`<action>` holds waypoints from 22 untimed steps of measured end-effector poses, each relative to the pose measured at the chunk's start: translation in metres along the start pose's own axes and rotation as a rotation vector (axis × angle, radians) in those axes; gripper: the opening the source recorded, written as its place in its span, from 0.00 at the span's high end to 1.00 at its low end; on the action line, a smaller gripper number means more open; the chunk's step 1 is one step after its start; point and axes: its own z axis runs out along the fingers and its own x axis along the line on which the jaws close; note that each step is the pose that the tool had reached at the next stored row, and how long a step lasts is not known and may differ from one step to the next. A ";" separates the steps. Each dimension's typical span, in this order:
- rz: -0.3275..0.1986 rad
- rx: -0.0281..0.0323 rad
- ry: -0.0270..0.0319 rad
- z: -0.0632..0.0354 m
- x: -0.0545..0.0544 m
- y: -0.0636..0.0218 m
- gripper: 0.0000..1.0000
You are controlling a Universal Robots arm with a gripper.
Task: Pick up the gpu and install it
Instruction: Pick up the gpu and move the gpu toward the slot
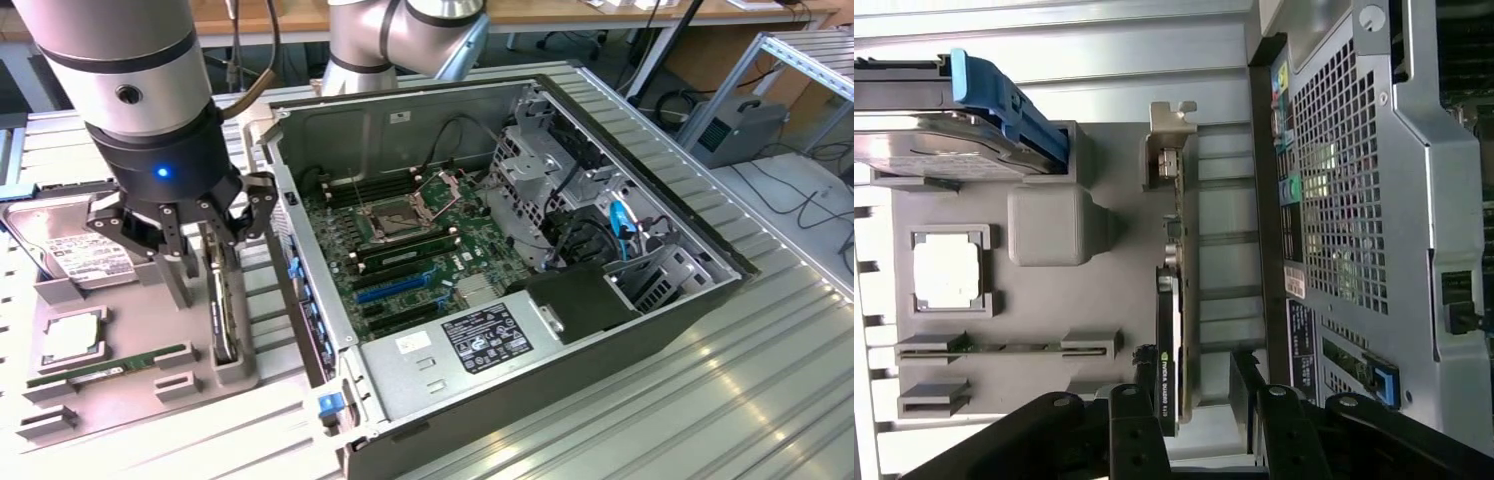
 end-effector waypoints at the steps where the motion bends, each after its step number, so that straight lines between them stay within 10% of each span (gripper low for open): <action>1: 0.000 0.0004 -0.0001 0.0002 0.000 0.0009 0.58; 22: 0.000 0.0048 -0.0003 0.0074 0.004 0.0171 0.58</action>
